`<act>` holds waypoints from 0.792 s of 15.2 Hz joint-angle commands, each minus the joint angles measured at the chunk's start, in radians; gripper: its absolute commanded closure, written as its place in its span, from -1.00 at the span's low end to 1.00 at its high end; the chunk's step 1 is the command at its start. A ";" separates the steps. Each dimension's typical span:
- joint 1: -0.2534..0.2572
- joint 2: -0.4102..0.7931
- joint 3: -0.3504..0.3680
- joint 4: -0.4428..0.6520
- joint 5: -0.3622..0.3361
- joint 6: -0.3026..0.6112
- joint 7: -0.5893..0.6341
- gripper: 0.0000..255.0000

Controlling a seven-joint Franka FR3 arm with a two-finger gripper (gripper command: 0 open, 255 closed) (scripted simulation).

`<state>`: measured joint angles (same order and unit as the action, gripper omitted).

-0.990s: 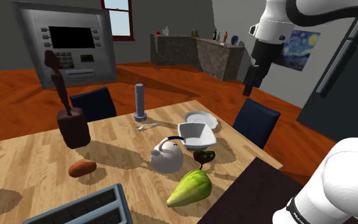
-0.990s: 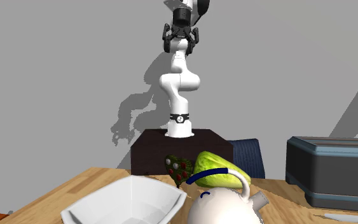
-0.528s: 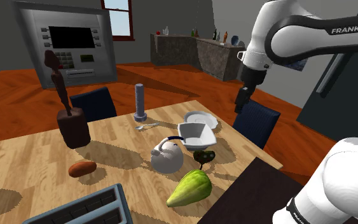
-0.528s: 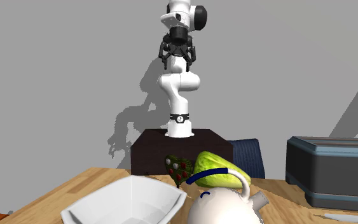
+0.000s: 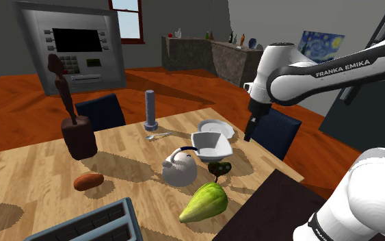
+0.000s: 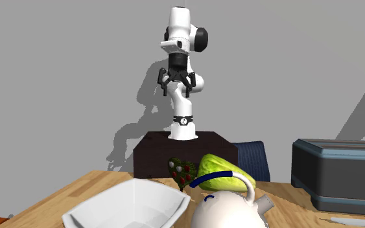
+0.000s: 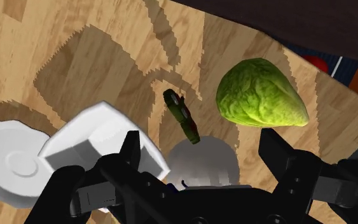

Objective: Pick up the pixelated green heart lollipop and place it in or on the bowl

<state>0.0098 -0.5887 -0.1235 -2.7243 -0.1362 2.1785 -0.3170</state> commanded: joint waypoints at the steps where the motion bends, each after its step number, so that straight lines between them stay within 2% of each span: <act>1: 0.003 0.061 -0.017 -0.030 -0.010 0.094 -0.029 -1.00; 8: 0.024 0.347 -0.079 -0.059 -0.021 0.411 -0.145 -1.00; 12: 0.046 0.544 -0.106 -0.035 0.025 0.584 -0.241 -1.00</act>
<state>0.0554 -0.0821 -0.2195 -2.7552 -0.1199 2.7184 -0.5263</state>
